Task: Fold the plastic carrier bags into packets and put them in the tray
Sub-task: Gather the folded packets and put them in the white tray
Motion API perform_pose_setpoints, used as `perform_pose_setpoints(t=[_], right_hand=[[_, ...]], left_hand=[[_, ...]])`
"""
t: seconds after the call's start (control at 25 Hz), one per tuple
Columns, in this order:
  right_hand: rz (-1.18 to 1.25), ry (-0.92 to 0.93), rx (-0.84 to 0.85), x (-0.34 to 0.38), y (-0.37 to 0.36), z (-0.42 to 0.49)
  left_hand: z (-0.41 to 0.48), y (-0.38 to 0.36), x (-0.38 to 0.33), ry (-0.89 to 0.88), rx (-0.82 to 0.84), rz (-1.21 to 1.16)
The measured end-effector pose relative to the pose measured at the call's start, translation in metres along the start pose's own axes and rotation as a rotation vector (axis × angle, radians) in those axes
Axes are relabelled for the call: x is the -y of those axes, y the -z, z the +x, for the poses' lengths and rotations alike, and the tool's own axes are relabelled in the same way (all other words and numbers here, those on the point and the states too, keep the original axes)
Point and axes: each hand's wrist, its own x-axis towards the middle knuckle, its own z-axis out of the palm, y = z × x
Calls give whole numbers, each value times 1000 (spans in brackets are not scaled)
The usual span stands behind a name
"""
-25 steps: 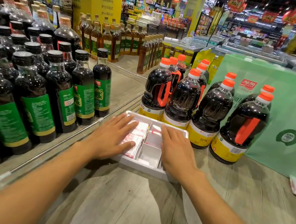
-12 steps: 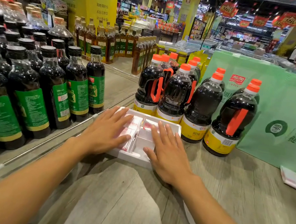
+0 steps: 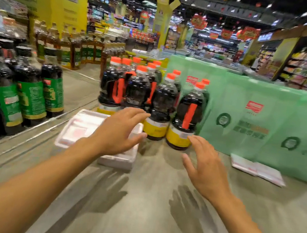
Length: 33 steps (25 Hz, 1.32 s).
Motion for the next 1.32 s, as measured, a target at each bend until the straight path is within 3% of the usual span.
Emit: perform_pose_setpoints(t=[0.24, 0.56, 0.72, 1.04, 1.32], right_hand=[[-141, -156, 32, -106, 50, -60], [-188, -367, 160, -197, 82, -103], [-193, -426, 221, -249, 87, -98], [-141, -450, 321, -299, 65, -65], [-33, -523, 383, -328, 29, -56]], left_hand=[[49, -69, -93, -140, 51, -153], [106, -154, -190, -144, 199, -206], [148, -186, -223, -161, 194, -192], [202, -250, -254, -32, 364, -173], [218, -278, -259, -96, 458, -98]])
